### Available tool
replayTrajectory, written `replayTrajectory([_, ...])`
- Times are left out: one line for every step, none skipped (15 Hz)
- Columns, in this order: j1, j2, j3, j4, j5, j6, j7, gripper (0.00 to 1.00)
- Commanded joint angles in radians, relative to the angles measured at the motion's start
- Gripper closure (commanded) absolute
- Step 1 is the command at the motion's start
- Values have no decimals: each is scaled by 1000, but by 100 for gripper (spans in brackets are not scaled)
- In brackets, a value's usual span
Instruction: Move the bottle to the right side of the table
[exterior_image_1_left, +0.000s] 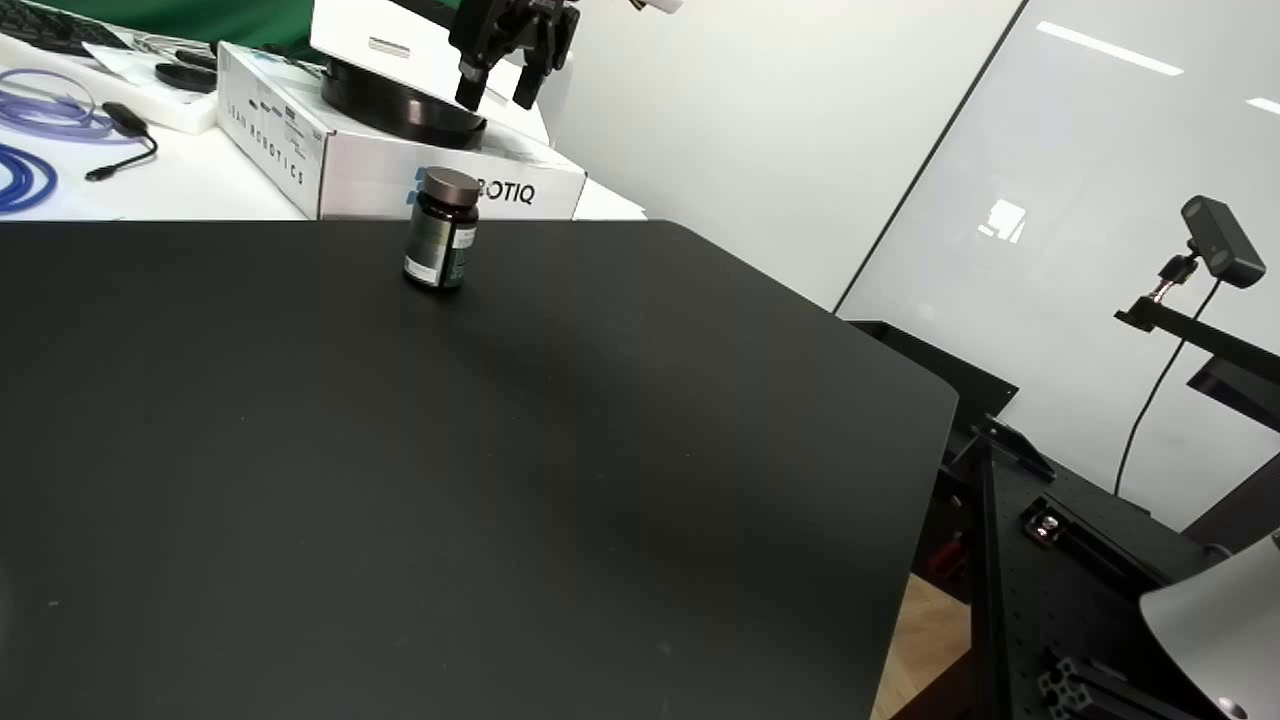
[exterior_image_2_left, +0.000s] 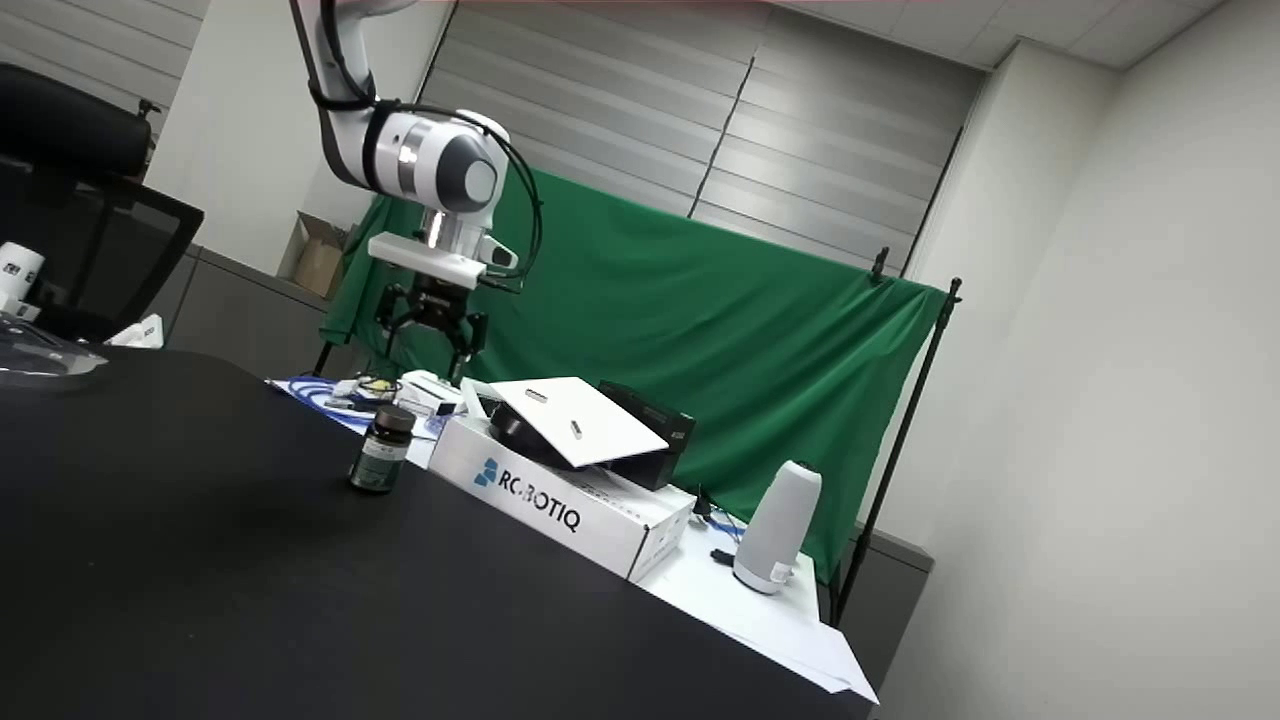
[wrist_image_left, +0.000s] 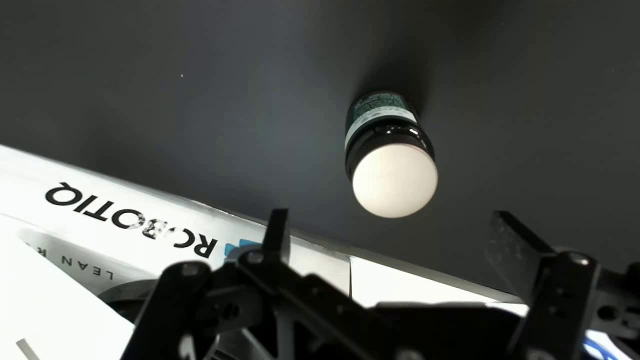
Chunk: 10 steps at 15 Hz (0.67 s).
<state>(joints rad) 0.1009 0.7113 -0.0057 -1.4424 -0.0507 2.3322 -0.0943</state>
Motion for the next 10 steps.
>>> replayTrajectory([-1,101,3,153,-18,-71,32,0])
replayTrajectory([-3,120,4,176,-17,-76,29,0])
replayTrajectory([-4,137,3,198,-15,-88,30,0])
replayTrajectory([-6,152,5,219,-13,-95,26,0])
replayTrajectory([-9,168,8,240,-10,-106,22,0])
replayTrajectory([-11,184,10,260,-8,-115,18,0])
replayTrajectory([-11,199,11,280,-6,-130,18,0])
replayTrajectory([-10,212,10,296,-7,-138,20,0])
replayTrajectory([-9,225,11,311,-6,-152,20,0])
replayTrajectory([-9,236,12,325,-6,-162,20,0])
